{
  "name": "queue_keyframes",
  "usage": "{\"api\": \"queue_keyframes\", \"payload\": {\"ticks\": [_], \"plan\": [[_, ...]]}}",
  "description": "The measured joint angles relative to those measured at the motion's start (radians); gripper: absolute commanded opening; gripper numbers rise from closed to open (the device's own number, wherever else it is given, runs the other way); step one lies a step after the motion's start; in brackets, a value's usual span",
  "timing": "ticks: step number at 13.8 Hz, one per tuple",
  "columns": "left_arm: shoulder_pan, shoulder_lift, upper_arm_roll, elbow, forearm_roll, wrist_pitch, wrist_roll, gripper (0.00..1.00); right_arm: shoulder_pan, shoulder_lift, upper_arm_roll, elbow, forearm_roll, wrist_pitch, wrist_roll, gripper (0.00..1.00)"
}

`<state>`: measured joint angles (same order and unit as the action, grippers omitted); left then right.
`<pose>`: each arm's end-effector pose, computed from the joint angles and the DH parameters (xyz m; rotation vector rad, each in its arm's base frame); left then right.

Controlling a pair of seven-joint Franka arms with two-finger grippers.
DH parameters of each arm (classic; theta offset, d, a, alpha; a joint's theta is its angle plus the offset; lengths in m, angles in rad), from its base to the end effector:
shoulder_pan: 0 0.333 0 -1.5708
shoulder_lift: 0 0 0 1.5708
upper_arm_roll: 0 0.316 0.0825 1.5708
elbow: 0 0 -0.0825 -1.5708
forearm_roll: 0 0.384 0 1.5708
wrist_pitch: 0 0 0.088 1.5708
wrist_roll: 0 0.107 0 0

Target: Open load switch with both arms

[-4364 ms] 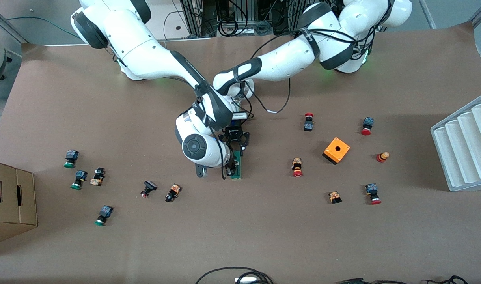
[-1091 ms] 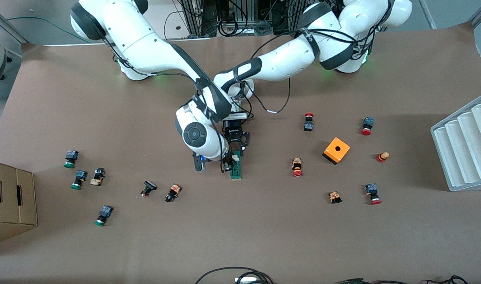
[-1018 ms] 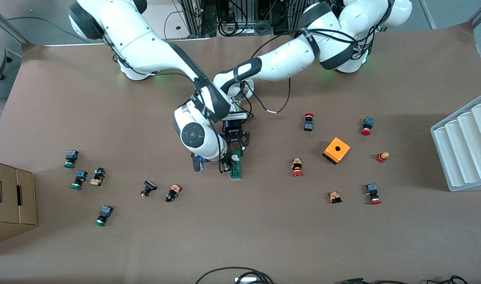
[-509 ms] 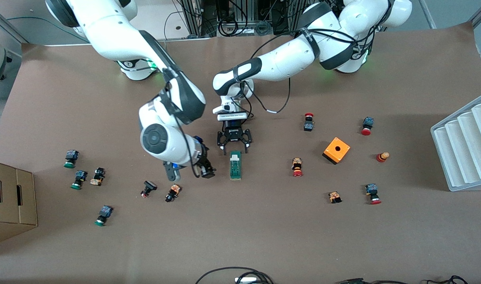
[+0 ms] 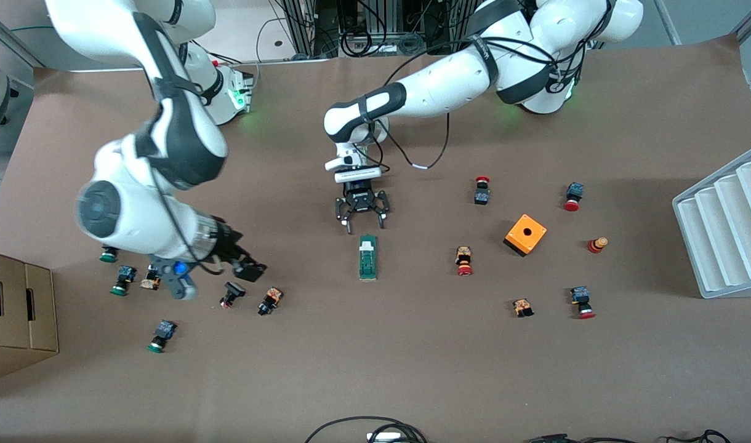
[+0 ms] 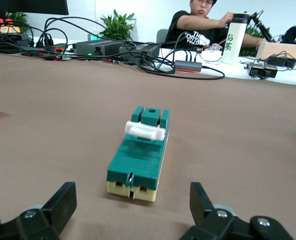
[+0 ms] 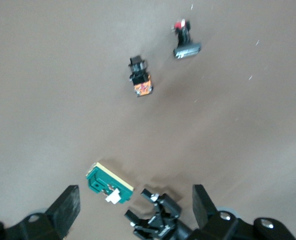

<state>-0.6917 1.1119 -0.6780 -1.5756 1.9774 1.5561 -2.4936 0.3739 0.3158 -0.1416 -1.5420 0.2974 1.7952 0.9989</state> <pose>0.2995 -0.5982 0.0851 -2.4948 -0.3265 -1.7788 0.6242 0.1840 0.4701 -2.7080 1.2030 0.2806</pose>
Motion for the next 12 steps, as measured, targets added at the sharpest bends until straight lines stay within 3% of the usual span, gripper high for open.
{"api": "queue_keyframes", "payload": {"ticks": [3,6,12], "plan": [[-0.004,-0.062,-0.008,0.002,-0.072,0.021,0.042,1.0,-0.091,-0.086,-0.019,-0.001,-0.012,-0.093,-0.24,1.0],[-0.009,-0.144,-0.011,0.008,-0.228,0.056,0.16,1.0,-0.137,-0.155,-0.073,-0.006,-0.06,-0.123,-0.5,1.0],[-0.01,-0.332,-0.032,0.014,-0.471,0.061,0.392,1.0,-0.247,-0.267,-0.078,-0.062,-0.149,-0.123,-0.936,1.0]]}}
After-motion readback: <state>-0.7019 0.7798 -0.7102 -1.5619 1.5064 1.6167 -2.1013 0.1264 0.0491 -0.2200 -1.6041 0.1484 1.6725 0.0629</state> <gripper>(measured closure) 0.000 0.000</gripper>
